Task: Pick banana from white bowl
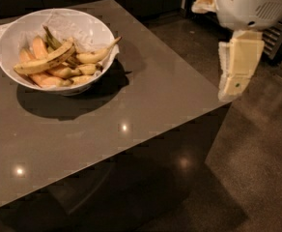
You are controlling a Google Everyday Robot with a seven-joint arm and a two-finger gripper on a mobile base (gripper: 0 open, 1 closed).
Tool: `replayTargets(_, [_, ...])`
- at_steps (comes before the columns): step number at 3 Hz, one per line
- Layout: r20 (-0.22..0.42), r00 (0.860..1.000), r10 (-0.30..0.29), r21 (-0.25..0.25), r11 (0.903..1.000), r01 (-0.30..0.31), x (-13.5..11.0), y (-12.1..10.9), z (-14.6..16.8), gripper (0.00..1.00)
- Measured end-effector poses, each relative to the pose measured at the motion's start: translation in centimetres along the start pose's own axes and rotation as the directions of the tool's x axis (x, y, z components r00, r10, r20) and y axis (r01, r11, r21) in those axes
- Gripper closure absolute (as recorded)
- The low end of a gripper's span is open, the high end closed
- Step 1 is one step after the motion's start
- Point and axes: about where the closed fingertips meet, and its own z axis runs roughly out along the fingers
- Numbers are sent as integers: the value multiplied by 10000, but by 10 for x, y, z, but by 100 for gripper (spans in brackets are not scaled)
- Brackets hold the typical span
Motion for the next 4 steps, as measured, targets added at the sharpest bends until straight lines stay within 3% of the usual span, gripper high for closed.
replayTargets(2, [-153, 9999, -33, 165, 9999, 35, -1, -4, 0, 0])
replayTargets(3, [-578, 9978, -326, 278, 9990, 343, -14, -25, 0, 0])
replayTargets(4, [-854, 9906, -1064, 413, 9930, 1102, -41, -59, 0, 0])
